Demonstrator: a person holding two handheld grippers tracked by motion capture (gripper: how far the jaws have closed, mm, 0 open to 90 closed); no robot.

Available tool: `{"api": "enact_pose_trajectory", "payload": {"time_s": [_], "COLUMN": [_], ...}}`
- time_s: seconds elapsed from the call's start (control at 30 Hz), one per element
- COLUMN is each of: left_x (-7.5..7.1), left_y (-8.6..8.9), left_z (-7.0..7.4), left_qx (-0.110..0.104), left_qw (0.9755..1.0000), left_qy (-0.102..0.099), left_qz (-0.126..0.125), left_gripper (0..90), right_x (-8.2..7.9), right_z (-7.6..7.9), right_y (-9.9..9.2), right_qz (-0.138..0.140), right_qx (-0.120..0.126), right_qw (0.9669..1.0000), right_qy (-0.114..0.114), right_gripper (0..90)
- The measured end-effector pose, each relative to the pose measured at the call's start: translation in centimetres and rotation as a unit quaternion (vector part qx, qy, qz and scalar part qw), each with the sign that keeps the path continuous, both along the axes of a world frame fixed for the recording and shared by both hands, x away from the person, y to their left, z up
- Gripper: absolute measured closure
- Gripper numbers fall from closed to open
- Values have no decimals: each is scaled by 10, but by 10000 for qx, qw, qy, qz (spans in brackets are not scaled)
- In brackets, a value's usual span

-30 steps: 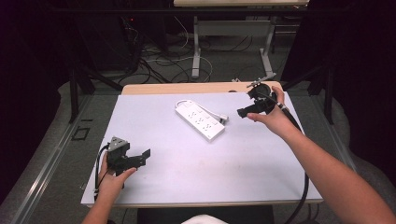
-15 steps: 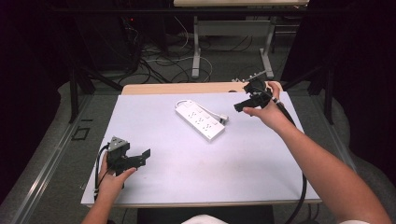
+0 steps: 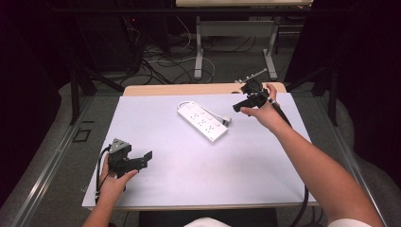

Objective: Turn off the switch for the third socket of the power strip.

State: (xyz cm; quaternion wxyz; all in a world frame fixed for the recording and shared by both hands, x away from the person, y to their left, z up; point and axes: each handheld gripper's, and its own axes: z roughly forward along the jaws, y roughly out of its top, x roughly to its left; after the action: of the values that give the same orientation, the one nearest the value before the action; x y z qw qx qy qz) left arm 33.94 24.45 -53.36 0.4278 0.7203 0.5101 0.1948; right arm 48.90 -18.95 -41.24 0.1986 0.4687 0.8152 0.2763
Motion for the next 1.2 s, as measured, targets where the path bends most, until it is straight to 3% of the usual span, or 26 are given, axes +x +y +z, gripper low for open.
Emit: {"api": "enact_pose_trajectory", "payload": {"time_s": [0.97, 1.0, 1.2], "left_x": [1, 1, 1], "left_y": [0, 0, 0], "left_z": [-1, -1, -1], "left_qx": [-8, -9, -7], "left_qw": [10000, 10000, 10000], "left_qy": [9, 10, 12], "left_qz": [-12, -12, -15], "left_gripper": [75, 75, 76], "right_x": [25, 26, 31], "right_z": [-26, -27, -33], "right_y": [25, 24, 29], "right_qz": [-114, -79, -147], "right_qx": [-14, -94, 56], "right_qw": [9998, 9998, 9993], "right_qy": [185, 179, 326], "right_gripper": [372, 376, 414]}}
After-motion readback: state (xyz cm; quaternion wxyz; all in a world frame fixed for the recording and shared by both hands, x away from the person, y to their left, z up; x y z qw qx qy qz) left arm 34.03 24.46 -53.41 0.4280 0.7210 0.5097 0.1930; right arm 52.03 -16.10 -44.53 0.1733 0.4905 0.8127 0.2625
